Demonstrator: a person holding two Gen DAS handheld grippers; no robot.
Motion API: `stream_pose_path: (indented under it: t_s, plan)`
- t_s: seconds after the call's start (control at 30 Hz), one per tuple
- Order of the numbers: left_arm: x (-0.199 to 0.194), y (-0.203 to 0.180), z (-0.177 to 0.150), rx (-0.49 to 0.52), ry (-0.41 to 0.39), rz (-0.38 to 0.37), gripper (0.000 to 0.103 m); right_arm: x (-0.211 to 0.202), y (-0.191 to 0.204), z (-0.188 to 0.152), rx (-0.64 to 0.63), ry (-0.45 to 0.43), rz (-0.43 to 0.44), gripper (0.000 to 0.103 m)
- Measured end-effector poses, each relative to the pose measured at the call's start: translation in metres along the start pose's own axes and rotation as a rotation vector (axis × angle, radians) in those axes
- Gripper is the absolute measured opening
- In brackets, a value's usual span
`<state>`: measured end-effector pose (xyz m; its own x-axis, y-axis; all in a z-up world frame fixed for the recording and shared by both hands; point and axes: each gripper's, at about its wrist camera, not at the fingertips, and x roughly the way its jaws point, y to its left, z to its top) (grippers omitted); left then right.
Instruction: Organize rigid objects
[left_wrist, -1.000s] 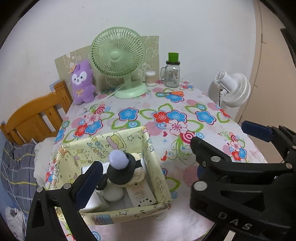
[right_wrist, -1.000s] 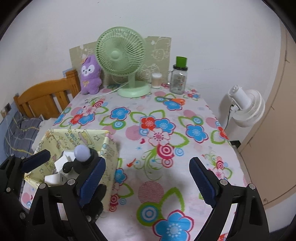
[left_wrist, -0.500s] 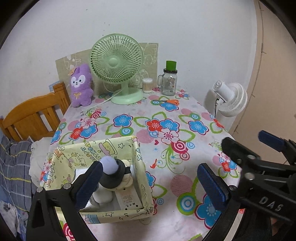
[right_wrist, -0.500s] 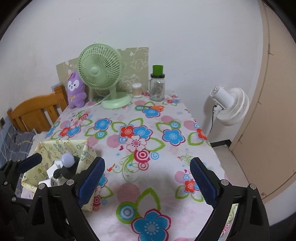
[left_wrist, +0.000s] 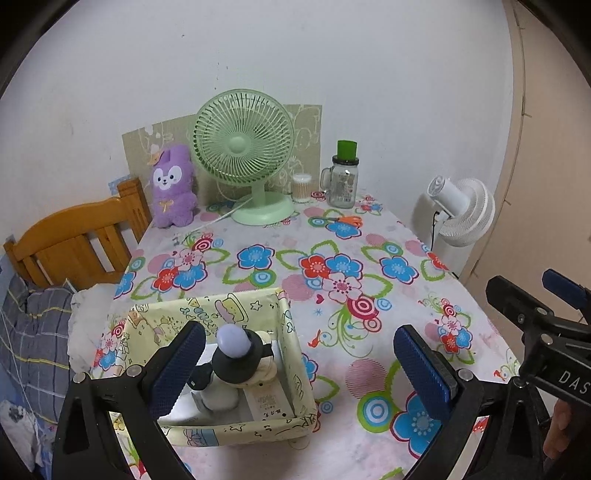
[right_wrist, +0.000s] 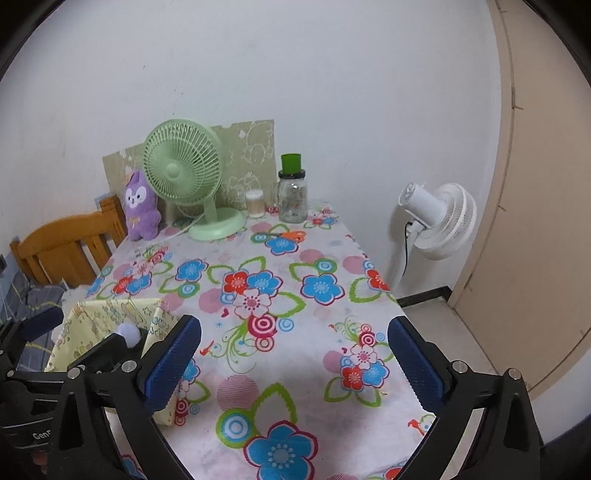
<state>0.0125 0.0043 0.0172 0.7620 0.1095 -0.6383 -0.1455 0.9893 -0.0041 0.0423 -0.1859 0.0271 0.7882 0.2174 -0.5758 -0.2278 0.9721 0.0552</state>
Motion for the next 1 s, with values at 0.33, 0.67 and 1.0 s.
stream_pose_path:
  t_s: [0.33,0.67,1.0]
  plan:
    - [-0.006,0.006,0.003,-0.025,-0.021,0.000,0.103,-0.008,-0.008,0.001,0.032,-0.035,-0.021,0.102]
    - [-0.009,0.008,0.003,-0.024,-0.013,-0.010,0.103,-0.007,-0.015,-0.004,0.058,-0.029,-0.039,0.102]
    - [-0.014,0.000,0.005,-0.005,-0.030,-0.013,0.103,-0.008,-0.016,-0.004,0.057,-0.034,-0.036,0.103]
